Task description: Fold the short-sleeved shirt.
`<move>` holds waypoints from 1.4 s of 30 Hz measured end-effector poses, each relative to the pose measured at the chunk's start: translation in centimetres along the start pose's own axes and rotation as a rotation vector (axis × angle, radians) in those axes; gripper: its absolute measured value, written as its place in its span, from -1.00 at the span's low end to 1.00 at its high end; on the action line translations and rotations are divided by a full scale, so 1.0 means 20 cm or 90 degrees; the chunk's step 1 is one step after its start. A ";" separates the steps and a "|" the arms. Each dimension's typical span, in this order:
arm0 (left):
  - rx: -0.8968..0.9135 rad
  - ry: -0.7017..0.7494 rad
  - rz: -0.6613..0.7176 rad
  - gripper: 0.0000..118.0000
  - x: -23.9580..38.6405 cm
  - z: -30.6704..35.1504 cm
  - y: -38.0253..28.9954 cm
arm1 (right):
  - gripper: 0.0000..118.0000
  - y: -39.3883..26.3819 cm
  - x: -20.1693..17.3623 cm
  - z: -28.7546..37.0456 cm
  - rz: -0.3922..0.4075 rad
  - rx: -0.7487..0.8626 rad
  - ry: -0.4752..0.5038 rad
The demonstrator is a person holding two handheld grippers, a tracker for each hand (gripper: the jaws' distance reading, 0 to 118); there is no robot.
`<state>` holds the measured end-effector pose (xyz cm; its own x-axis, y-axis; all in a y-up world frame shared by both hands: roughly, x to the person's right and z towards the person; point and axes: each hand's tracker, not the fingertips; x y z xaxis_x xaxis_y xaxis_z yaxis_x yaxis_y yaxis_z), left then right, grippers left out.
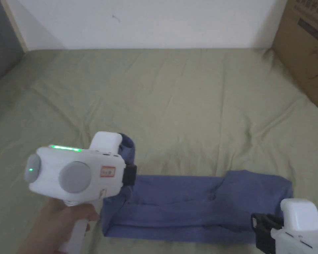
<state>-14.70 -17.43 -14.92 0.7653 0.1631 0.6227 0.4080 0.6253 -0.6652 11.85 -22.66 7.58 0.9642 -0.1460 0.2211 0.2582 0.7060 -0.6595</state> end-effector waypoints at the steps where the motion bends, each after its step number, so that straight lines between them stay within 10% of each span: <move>1: -0.024 -0.032 -0.003 -0.88 0.07 -0.09 0.00 | -1.00 -0.01 0.03 0.02 -0.009 0.004 -0.004; 7: -0.094 -0.106 0.004 -0.75 0.23 -0.43 -0.09 | -1.00 -0.05 0.15 0.10 -0.053 0.015 -0.047; 11: -0.097 -0.109 0.031 0.90 0.18 -0.43 -0.10 | -1.00 -0.06 0.19 0.12 -0.075 0.015 -0.061; 18: -0.027 -0.148 0.173 0.90 -0.10 -0.22 -0.09 | -1.00 -0.05 0.13 0.08 -0.073 0.008 -0.046; 21: -0.027 -0.130 0.246 0.45 -0.20 -0.20 -0.12 | -1.00 -0.05 0.08 0.06 -0.068 0.005 -0.028; 23: -0.028 -0.080 0.250 -0.95 -0.21 -0.24 -0.14 | -1.00 -0.05 0.05 0.04 -0.062 0.003 -0.014; 42: -0.145 -0.210 0.190 -1.00 0.37 -0.62 -0.22 | -1.00 -0.08 0.10 0.05 -0.111 0.005 0.016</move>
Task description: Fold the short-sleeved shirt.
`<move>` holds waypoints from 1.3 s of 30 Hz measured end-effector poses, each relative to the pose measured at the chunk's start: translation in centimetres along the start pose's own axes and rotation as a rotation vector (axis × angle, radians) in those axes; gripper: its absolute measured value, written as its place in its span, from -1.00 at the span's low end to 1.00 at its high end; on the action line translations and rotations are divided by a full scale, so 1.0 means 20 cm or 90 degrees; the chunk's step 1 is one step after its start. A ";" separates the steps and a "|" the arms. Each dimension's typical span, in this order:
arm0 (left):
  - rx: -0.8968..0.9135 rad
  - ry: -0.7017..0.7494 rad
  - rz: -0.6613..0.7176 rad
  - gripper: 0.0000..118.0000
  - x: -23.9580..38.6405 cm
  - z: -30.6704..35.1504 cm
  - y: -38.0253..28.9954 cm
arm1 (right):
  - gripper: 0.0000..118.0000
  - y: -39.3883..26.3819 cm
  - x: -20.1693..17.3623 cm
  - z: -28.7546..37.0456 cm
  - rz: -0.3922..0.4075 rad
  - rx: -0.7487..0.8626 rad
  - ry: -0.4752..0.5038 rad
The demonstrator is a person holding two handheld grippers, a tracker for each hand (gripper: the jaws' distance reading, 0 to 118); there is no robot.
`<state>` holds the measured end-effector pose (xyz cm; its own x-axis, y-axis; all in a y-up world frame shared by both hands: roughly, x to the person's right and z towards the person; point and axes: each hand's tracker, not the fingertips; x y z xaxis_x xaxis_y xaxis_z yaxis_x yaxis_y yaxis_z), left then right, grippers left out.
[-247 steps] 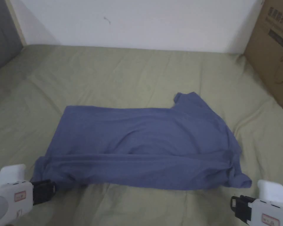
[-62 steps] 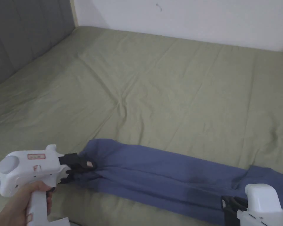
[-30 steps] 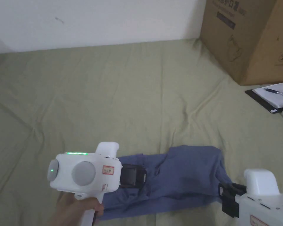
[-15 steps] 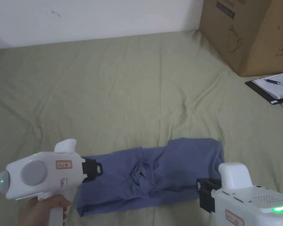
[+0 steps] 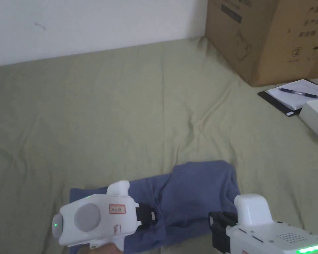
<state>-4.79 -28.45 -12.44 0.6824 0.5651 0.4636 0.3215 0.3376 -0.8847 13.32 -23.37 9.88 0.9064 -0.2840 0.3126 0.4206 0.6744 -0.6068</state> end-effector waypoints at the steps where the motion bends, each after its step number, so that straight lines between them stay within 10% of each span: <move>1: 0.001 -0.018 -0.011 -1.00 0.01 0.02 0.01 | -1.00 0.00 0.00 0.00 0.001 0.000 0.001; 13: 0.090 -0.097 0.058 -0.97 -0.35 0.46 -0.01 | -1.00 0.04 -0.03 0.00 0.044 0.009 -0.016; 15: 0.099 -0.053 0.089 -0.37 -0.50 0.55 -0.02 | -1.00 0.04 -0.04 -0.02 0.048 0.005 -0.015; 17: 0.111 -0.004 0.109 0.69 -0.61 0.63 -0.03 | -1.00 0.04 -0.06 -0.03 0.047 0.001 -0.011; 19: 0.136 -0.016 0.129 0.90 -0.73 0.70 -0.06 | -1.00 0.04 -0.08 -0.05 0.047 -0.004 -0.005; 30: 0.115 -0.101 0.223 0.84 -0.92 0.51 -0.01 | -1.00 0.05 -0.24 -0.11 0.090 -0.043 0.017; 34: 0.095 -0.171 0.271 -0.11 -0.92 0.42 0.04 | -1.00 0.06 -0.25 -0.12 0.091 -0.047 0.018; 39: 0.086 -0.208 0.364 -0.73 -0.98 0.34 -0.01 | -1.00 0.06 -0.25 -0.11 0.095 -0.053 0.013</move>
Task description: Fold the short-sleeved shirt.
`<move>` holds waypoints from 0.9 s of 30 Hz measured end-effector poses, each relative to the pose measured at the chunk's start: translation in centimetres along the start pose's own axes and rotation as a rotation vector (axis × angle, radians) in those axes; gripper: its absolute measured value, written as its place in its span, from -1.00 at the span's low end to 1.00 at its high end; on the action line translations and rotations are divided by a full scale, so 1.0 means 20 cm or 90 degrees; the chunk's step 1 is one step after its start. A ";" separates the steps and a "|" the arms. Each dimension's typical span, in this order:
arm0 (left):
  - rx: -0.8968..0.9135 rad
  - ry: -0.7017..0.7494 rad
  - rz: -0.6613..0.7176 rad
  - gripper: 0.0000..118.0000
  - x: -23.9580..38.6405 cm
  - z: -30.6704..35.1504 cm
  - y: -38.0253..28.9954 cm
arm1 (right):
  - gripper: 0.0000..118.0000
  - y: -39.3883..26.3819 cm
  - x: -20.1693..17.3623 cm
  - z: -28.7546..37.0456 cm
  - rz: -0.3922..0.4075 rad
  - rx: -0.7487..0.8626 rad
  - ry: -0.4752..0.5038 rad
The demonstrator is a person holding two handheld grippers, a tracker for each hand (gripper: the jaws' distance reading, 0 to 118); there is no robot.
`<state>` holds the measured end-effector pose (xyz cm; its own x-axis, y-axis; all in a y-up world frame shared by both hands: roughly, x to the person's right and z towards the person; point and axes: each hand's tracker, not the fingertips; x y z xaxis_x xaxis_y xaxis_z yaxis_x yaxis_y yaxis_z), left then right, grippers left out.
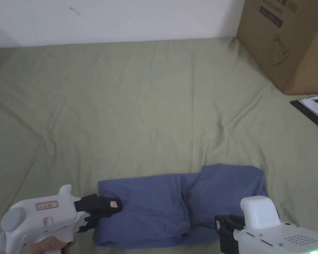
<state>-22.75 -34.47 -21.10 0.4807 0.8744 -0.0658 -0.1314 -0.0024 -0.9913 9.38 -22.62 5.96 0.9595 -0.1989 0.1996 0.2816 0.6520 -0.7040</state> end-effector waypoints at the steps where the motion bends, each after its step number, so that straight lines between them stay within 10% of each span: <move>1: 0.008 -0.032 -0.003 -0.76 -0.01 0.03 -0.01 | -1.00 0.00 0.00 0.01 0.001 0.000 -0.003; 27: 0.132 0.091 -0.041 -0.84 0.10 0.84 -0.02 | -1.00 -0.01 0.01 -0.01 -0.010 -0.013 0.000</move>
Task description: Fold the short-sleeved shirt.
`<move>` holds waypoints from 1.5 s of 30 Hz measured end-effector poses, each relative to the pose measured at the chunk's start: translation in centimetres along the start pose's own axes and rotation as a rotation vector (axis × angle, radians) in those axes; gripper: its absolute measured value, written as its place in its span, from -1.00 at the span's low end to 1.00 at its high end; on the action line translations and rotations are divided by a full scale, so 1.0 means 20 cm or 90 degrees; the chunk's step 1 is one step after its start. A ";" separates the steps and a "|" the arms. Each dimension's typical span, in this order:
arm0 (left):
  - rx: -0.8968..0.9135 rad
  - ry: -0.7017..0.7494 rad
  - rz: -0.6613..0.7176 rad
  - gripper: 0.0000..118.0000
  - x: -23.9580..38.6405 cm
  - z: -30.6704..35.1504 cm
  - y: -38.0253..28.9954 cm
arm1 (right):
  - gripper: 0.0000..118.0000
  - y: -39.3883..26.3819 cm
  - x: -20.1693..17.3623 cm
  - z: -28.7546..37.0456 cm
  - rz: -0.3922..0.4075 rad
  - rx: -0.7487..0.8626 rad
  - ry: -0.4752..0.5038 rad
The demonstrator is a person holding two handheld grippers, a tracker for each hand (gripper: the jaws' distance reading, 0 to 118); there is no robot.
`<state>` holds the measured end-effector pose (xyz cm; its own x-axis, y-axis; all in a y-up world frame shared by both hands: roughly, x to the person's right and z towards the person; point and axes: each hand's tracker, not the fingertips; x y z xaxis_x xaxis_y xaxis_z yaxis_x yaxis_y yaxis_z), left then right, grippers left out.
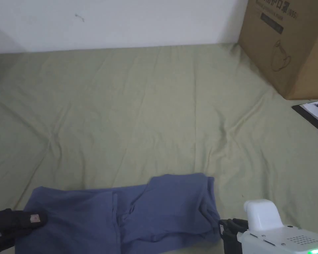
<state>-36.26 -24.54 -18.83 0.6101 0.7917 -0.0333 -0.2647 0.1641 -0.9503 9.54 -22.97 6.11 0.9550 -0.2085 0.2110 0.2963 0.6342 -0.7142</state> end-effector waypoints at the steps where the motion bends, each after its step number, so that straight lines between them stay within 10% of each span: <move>1: 0.005 0.001 -0.002 -0.84 0.07 0.00 -0.01 | -1.00 0.00 0.01 0.00 -0.001 0.001 0.000; 19: -0.159 0.024 -0.226 -0.78 1.07 -0.95 -0.51 | -1.00 -0.03 0.26 0.21 -0.052 0.137 -0.015; 21: -0.168 0.015 -0.200 -0.20 1.06 -1.04 -0.52 | -1.00 -0.02 0.28 0.22 -0.057 0.145 -0.008; 23: -0.177 -0.033 -0.170 0.85 1.06 -1.08 -0.55 | -1.00 -0.03 0.30 0.22 -0.061 0.142 -0.005; 24: -0.178 -0.033 -0.157 1.00 1.05 -1.08 -0.56 | -1.00 -0.03 0.31 0.22 -0.061 0.142 -0.007; 35: -0.113 0.049 -0.165 0.91 0.82 -0.77 -0.43 | -1.00 -0.11 0.35 0.18 -0.097 0.116 -0.009; 37: -0.091 0.049 -0.158 0.30 0.75 -0.72 -0.43 | -1.00 -0.10 0.34 0.17 -0.088 0.108 -0.012; 39: -0.082 0.088 -0.156 -0.92 0.72 -0.72 -0.44 | -1.00 -0.10 0.32 0.16 -0.082 0.105 -0.016; 45: -0.115 0.038 -0.179 -0.95 0.76 -0.82 -0.52 | -1.00 -0.09 0.29 0.15 -0.071 0.101 -0.013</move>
<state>-11.94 -23.88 -14.64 0.6839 0.6941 0.2248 0.0537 0.2594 -0.9643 14.54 -23.10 10.65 0.9157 -0.2696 0.2980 0.3975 0.7173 -0.5723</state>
